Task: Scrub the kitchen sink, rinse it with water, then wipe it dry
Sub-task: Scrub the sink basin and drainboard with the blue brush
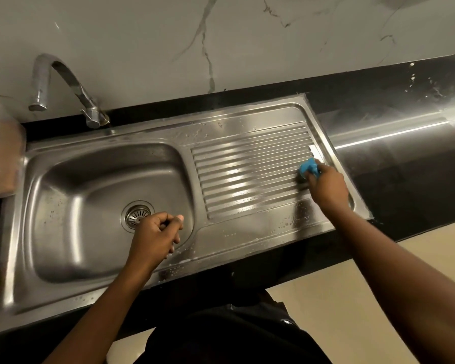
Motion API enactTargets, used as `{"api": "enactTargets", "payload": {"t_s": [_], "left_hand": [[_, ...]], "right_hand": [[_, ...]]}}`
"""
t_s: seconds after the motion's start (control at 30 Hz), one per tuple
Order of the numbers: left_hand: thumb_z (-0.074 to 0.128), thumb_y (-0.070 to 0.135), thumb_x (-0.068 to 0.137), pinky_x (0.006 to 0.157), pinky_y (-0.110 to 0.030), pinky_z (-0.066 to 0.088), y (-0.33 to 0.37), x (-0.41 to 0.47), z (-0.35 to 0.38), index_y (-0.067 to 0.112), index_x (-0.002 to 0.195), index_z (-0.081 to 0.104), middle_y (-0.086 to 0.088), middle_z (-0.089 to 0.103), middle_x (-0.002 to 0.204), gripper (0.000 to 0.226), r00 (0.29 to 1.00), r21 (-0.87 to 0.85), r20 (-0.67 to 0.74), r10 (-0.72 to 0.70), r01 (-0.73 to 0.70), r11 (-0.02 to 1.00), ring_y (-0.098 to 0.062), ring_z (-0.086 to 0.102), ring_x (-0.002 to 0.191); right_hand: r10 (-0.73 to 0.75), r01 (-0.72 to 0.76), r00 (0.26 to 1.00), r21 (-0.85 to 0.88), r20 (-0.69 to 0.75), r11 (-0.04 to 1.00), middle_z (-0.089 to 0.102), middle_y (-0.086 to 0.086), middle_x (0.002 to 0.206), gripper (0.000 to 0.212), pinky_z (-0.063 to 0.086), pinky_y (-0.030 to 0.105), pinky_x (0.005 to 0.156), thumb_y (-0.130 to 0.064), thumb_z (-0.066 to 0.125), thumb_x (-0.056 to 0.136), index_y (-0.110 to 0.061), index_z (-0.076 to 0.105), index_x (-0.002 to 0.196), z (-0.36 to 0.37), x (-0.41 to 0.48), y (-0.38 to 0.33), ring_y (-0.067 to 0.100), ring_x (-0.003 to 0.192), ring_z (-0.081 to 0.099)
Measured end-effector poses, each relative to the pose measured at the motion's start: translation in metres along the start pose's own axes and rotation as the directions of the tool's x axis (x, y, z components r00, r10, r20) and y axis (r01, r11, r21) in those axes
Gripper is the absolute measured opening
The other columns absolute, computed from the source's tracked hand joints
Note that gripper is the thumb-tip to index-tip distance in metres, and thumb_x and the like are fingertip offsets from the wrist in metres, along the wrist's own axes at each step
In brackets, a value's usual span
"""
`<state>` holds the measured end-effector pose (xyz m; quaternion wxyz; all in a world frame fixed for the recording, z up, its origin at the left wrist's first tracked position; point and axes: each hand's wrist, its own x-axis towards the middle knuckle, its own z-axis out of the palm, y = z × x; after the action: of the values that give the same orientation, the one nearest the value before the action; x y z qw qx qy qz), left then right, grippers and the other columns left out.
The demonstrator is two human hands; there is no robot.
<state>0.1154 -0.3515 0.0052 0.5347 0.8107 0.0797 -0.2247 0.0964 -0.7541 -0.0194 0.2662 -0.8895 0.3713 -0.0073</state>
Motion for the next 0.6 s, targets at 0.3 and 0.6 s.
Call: {"api": "enactTargets", "payload": {"t_s": [0.3, 0.6], "left_hand": [[0.064, 0.023, 0.103, 0.043, -0.023, 0.041, 0.005, 0.004, 0.000, 0.003, 0.084, 0.069, -0.010, 0.065, 0.061, 0.028, 1.000, -0.014, -0.024, 0.005, -0.005, 1.000, -0.017, 0.052, 0.046], [0.065, 0.026, 0.102, 0.046, -0.027, 0.043, 0.008, 0.006, 0.008, 0.006, 0.083, 0.070, -0.014, 0.067, 0.064, 0.029, 1.000, -0.008, -0.013, 0.026, -0.026, 1.000, -0.020, 0.054, 0.049]], "right_hand": [[-0.292, 0.255, 0.923, 0.173, 0.251, 0.951, 0.075, 0.005, 0.118, 0.053, 0.048, 0.033, 0.079, -0.037, 0.060, 0.103, -0.034, 0.048, 0.154, 0.103, -0.113, -0.115, 0.024, 0.105, 0.070], [-0.283, 0.259, 0.923, 0.121, 0.260, 0.958, 0.076, 0.005, 0.117, 0.053, 0.046, 0.032, 0.075, -0.047, 0.062, 0.101, -0.040, 0.050, 0.152, 0.079, -0.080, -0.080, 0.024, 0.102, 0.071]]}}
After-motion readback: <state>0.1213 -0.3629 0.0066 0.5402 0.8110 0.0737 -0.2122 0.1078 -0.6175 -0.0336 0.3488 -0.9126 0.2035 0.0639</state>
